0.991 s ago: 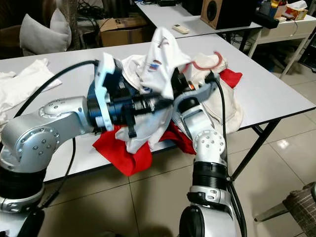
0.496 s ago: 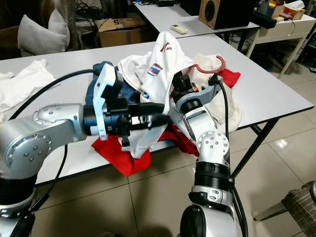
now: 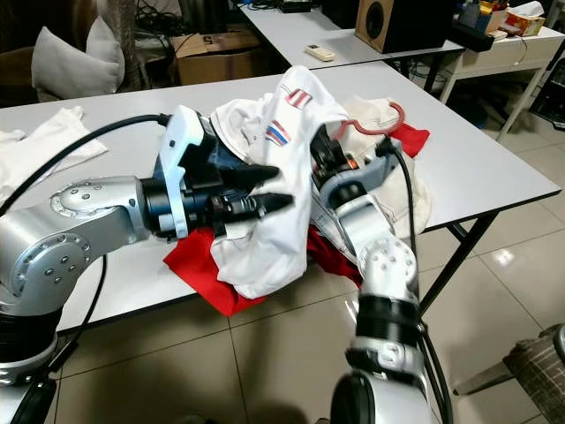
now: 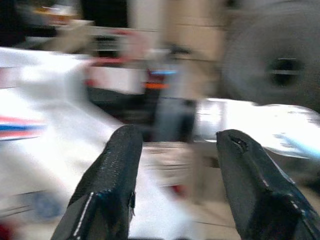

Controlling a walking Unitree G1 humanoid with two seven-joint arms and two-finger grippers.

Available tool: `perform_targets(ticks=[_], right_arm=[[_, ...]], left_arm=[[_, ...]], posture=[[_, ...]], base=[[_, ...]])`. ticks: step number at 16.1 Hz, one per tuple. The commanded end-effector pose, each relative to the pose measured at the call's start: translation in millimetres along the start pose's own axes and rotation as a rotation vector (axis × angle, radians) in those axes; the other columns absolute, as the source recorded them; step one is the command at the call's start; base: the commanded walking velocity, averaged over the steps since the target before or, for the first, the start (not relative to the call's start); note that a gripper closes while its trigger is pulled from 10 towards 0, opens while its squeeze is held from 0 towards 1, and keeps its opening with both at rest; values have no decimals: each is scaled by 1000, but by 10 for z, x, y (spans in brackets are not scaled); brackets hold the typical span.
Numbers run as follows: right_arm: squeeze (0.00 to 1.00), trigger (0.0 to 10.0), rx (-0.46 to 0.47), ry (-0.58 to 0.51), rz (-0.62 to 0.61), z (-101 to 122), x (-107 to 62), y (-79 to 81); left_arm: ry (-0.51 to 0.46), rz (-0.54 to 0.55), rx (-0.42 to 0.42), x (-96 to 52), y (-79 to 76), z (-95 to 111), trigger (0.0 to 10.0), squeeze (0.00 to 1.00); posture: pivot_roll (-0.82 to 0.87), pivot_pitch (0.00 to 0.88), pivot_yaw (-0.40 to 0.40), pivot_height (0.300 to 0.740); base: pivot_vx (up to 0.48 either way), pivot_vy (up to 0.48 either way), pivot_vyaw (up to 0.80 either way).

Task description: Hang hanger

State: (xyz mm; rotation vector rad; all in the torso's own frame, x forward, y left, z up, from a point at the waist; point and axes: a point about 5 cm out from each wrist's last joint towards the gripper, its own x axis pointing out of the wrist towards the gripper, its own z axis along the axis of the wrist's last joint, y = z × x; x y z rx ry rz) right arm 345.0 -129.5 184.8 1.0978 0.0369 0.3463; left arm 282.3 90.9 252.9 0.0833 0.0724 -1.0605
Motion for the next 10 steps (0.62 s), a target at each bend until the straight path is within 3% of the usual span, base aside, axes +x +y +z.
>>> perform_targets(ticks=[1, 2, 3, 4, 5, 6, 7, 10], right_arm=[[0, 10000, -33, 9, 77, 54, -50, 128], [0, 10000, -61, 23, 122, 79, -111, 194], [0, 10000, -80, 26, 156, 107, -161, 246], [0, 10000, -98, 29, 214, 167, -271, 347], [0, 10000, -112, 40, 283, 207, -366, 454], [0, 10000, -118, 47, 312, 217, -392, 493], [0, 10000, -128, 65, 359, 218, -422, 561], [0, 10000, -151, 103, 441, 198, -416, 711]], left_arm=[[48, 261, 19, -150, 285, -134, 10000, 1000], [82, 417, 37, -282, 430, -233, 10000, 1000], [104, 485, 30, -381, 482, -293, 10000, 1000], [154, 606, 27, -615, 538, -401, 10000, 882], [151, 712, 7, -837, 558, -468, 10000, 835], [138, 736, -11, -895, 557, -496, 10000, 396], [130, 757, -43, -951, 542, -565, 10000, 235], [131, 834, -71, -903, 518, -702, 10000, 224]], posture=[[-138, 0, 35, 719], [-136, 0, 33, 719], [-131, 0, 26, 719], [-118, 0, 18, 719], [-116, 0, 17, 719], [-106, 0, 12, 719], [-102, 0, 9, 719], [-93, 0, 2, 719]], base=[[0, 0, 0], [0, 0, 800], [0, 0, 800], [0, 0, 788], [0, 0, 781], [0, 0, 781], [0, 0, 781], [0, 0, 781]])
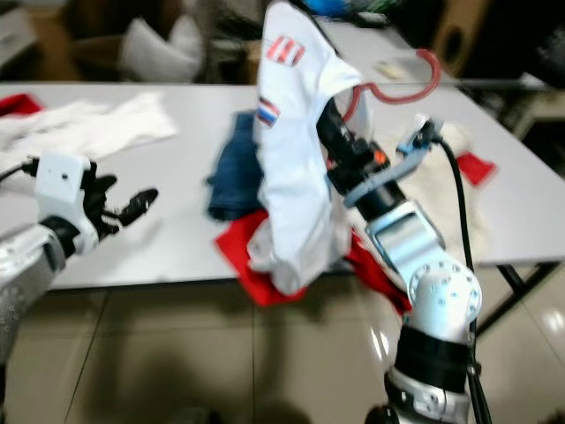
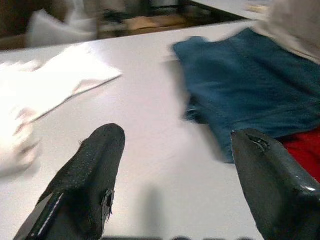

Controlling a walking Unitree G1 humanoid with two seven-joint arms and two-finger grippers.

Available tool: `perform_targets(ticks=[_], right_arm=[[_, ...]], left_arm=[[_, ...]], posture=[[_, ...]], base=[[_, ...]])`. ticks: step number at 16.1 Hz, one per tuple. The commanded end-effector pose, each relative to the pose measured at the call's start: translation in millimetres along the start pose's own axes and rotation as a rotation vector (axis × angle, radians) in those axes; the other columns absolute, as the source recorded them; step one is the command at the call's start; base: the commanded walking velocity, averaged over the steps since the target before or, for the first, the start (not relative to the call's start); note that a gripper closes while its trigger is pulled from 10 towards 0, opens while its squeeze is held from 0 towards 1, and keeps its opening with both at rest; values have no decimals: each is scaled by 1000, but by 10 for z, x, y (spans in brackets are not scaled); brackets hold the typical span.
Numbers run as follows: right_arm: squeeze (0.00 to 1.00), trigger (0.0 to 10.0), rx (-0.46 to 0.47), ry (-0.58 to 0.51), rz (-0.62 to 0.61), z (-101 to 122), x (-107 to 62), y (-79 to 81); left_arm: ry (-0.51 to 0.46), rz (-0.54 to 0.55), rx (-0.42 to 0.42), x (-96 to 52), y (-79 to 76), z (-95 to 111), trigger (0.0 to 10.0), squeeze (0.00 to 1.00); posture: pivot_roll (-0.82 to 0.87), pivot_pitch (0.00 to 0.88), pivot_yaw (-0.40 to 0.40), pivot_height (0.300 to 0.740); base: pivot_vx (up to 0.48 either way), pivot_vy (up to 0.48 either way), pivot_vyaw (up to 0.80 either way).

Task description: Hang hanger

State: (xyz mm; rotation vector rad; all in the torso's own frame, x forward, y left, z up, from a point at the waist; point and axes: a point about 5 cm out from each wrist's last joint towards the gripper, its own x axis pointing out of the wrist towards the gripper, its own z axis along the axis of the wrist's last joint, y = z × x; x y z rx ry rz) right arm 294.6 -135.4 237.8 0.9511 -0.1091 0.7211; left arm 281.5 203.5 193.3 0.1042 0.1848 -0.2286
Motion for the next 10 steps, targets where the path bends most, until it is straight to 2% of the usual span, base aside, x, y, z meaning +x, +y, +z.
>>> perform_targets(ticks=[1, 4, 6, 10], right_arm=[[0, 10000, -25, 14, 72, 32, 77, 145], [0, 10000, -23, 17, 109, 96, 142, 254], [0, 10000, -36, 63, 133, 46, 163, 321], [0, 10000, -31, 94, 85, -54, 141, 256]], left_arm=[[-7, 1, 3, 23, -67, -8, 10000, 224], [-4, -5, -3, 32, -119, -32, 10000, 224], [5, 4, 18, 49, -140, -66, 10000, 224], [18, 7, 60, 34, -153, -85, 10000, 224]], posture=[[-91, 0, 1, 719], [-92, 0, 3, 719], [-92, 0, 3, 719], [-82, 0, -2, 719]], base=[[0, 0, 781], [0, 0, 781], [0, 0, 781], [0, 0, 781]])
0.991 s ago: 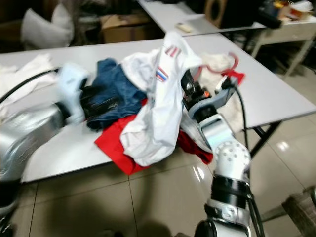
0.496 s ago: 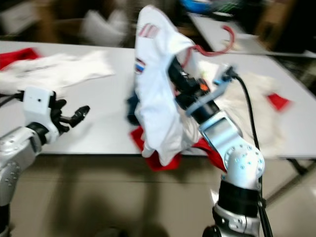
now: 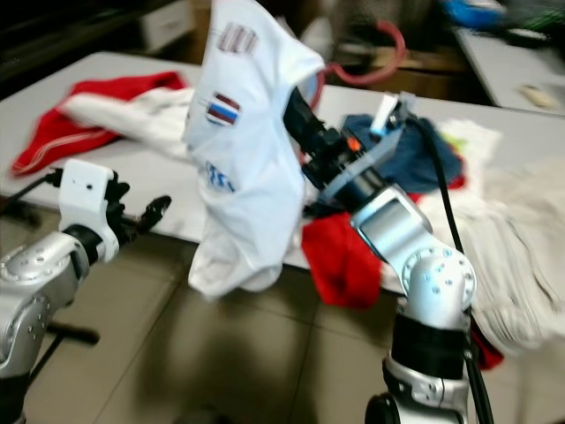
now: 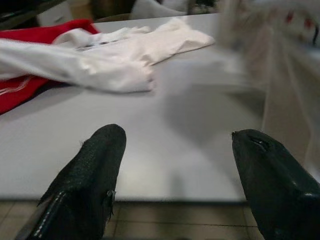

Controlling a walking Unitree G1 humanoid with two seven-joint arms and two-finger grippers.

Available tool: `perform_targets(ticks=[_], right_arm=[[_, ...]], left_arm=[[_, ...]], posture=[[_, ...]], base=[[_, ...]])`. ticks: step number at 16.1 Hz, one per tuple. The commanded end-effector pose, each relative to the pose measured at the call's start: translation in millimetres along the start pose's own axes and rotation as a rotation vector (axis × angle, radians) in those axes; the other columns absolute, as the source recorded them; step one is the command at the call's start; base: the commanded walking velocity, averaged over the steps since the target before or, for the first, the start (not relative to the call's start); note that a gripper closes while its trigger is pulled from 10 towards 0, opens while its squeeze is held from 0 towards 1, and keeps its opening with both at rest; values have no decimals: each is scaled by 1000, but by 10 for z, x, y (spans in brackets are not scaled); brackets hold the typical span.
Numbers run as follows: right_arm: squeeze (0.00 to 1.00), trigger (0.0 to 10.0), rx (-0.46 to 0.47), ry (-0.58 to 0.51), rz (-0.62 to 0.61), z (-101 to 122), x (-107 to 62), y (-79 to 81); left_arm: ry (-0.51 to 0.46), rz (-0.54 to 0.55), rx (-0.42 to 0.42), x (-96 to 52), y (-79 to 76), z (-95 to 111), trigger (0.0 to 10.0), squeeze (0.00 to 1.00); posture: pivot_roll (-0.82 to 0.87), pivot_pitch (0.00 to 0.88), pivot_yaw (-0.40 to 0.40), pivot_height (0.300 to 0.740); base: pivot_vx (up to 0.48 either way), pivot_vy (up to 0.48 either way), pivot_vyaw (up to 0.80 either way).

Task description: Hang hanger

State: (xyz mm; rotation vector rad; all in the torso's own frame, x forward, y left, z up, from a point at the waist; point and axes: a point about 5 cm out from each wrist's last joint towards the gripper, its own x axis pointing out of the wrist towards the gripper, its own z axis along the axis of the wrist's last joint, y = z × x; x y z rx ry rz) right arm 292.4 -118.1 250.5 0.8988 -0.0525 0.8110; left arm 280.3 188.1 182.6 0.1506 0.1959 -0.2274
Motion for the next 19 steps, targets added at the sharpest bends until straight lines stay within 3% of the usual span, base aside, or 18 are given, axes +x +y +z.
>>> perform_targets(ticks=[1, 3, 9, 10, 14, 17, 18, 19], right_arm=[[0, 10000, -25, 8, 24, -14, 10, 74], [0, 10000, -105, 73, -32, -108, -68, -5], [0, 10000, -178, 126, -71, -166, -137, -65], [0, 10000, -247, 178, -116, -229, -198, -146], [0, 10000, -335, 243, -252, -351, -384, -414], [0, 10000, -427, 312, -418, -529, -646, -724], [0, 10000, -431, 314, -440, -548, -680, -763], [0, 10000, -446, 319, -507, -596, -761, -861]], left_arm=[[3, 1, 33, -9, 6, 5, 10000, 227], [4, -1, 37, -33, -15, -23, 10000, 227], [13, 3, 62, -50, -25, -46, 10000, 231], [21, -6, 62, -54, -55, -81, 10000, 227], [26, -98, 62, -35, -223, -188, 10000, 231], [54, -115, -37, -110, -381, -545, 10000, 235], [62, -100, -55, -117, -383, -571, 10000, 220], [70, -72, -75, -132, -372, -625, 10000, 0]], posture=[[-77, 0, -4, 719], [-77, 0, -13, 719], [-82, 0, -17, 719], [-89, 0, -19, 719], [-99, 0, -25, 719], [-114, 0, -29, 719], [-114, 0, -29, 719], [-111, 0, -32, 719]], base=[[0, 0, 781], [0, 0, 775], [0, 0, 774], [0, 0, 775], [0, 0, 769], [0, 0, 775], [0, 0, 775], [0, 0, 775]])
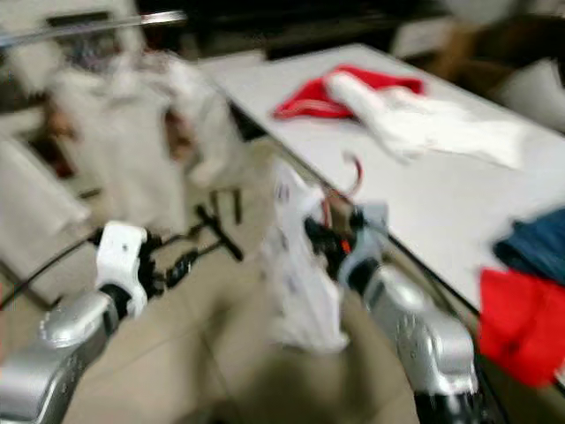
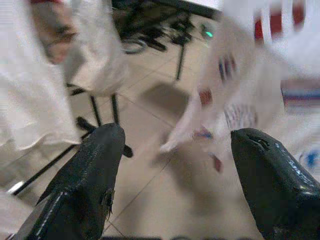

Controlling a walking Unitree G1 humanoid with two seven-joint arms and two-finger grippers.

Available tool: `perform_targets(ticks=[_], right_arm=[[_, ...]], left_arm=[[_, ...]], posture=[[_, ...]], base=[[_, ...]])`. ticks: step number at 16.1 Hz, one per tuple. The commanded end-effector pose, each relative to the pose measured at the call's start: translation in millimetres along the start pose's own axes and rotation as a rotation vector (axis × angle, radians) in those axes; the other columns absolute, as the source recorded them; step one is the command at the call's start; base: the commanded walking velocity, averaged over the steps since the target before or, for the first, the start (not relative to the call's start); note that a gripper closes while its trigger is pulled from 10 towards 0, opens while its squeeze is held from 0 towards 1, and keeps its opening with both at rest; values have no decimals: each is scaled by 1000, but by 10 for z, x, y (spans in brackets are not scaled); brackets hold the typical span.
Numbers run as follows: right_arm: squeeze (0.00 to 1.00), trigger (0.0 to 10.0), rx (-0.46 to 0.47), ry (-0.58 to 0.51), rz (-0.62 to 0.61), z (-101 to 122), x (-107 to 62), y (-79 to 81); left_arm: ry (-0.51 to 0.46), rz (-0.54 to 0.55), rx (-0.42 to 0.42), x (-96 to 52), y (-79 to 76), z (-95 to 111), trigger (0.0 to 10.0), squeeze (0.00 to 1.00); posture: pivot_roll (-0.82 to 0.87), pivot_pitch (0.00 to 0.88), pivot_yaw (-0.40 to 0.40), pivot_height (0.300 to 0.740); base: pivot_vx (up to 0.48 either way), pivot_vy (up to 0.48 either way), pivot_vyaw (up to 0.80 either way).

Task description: Hang hanger

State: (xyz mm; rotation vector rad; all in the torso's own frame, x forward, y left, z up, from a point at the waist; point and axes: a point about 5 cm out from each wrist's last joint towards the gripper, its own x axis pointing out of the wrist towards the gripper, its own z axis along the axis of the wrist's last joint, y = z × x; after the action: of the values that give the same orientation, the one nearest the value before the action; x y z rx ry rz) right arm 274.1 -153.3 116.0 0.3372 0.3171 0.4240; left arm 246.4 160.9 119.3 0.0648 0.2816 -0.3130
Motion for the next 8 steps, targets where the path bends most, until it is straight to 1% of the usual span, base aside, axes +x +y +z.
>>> perform_targets(ticks=[1, 3, 5, 7, 8], right_arm=[[0, 10000, -17, -47, -24, 39, 17, -1], [0, 10000, -30, -58, -6, 16, 51, 32], [0, 10000, -48, -72, 20, 35, 129, 85], [0, 10000, -64, -85, 31, 66, 180, 109], [0, 10000, -80, -90, 39, 77, 213, 116]], left_arm=[[-18, 30, 31, -11, 59, 2, 10000, 0], [-54, 30, 53, -3, 61, 29, 10000, 0], [-77, 22, 80, 24, 52, 83, 10000, 0], [-89, 20, 95, 50, 49, 116, 10000, 0], [-99, 17, 101, 76, 44, 131, 10000, 0]], posture=[[-108, 0, -35, 719], [-103, 0, -38, 719], [-90, 0, -43, 719], [-86, 0, -43, 719], [-84, 0, -41, 719]], base=[[0, 0, 788], [0, 0, 788], [0, 0, 788], [0, -337, 794], [0, -480, 794]])
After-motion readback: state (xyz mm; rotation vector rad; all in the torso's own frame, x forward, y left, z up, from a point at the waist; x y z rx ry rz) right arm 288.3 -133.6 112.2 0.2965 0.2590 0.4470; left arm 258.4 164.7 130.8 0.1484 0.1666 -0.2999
